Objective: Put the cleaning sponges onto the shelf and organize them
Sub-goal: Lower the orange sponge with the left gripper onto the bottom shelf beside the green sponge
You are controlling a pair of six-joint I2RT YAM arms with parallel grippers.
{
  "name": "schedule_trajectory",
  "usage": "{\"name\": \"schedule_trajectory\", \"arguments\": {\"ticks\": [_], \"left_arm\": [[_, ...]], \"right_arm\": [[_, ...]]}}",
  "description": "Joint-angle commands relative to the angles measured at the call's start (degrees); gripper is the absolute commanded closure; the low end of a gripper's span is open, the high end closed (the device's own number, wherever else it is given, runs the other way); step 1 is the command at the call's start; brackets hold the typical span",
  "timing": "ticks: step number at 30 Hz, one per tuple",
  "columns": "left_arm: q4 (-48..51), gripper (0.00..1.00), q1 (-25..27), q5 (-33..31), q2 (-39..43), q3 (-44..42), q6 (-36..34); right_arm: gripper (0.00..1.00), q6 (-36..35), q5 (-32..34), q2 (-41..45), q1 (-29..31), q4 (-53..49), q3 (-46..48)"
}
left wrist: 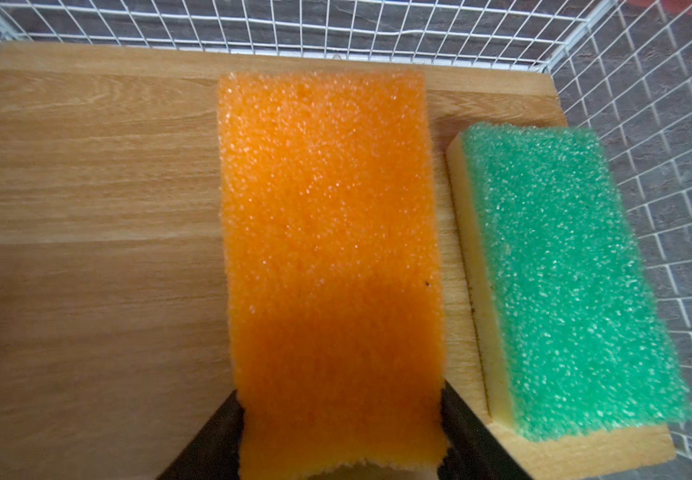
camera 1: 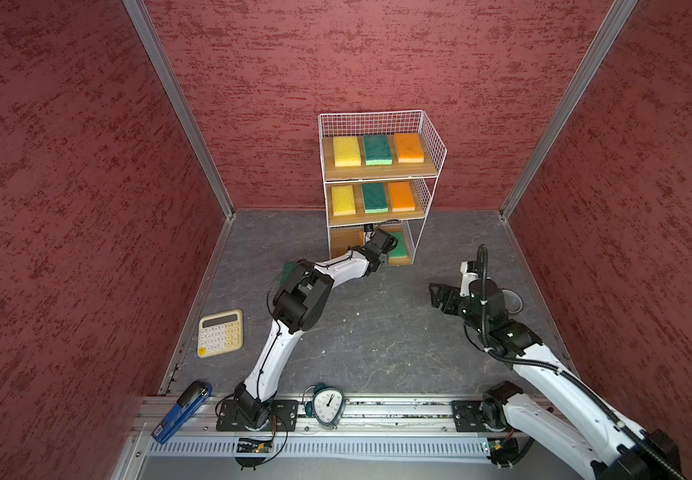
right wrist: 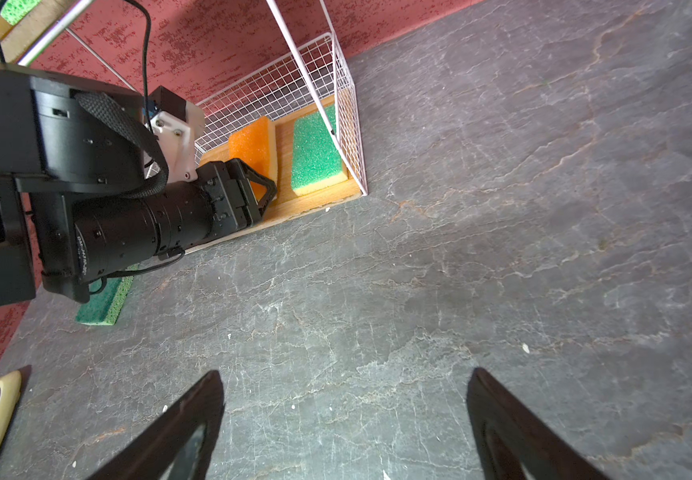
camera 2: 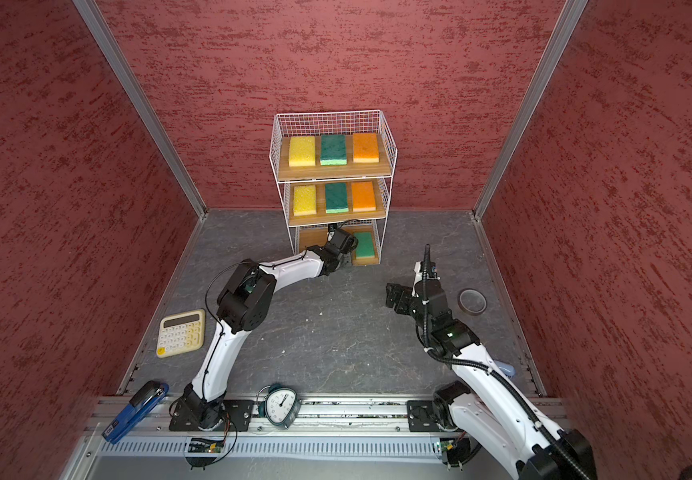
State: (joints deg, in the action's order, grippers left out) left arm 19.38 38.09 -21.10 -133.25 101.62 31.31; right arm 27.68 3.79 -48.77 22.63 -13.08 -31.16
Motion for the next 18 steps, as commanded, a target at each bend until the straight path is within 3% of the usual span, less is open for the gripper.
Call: {"name": "schedule_trajectory", "arguments": {"ticks": [1,18], "left_arm": [[2.2,0.34,-0.6,1.3,-1.9,0.9,0.7],[2.9,0.29,-0.8,3.4,-1.2,-0.9,1.1]], "right_arm": [[0.08,0.9,-1.3,-0.1,-0.6,1.7,0.2],[0.08,2.4,-1.0,2.2,-0.6,-0.1,0.5]]}}
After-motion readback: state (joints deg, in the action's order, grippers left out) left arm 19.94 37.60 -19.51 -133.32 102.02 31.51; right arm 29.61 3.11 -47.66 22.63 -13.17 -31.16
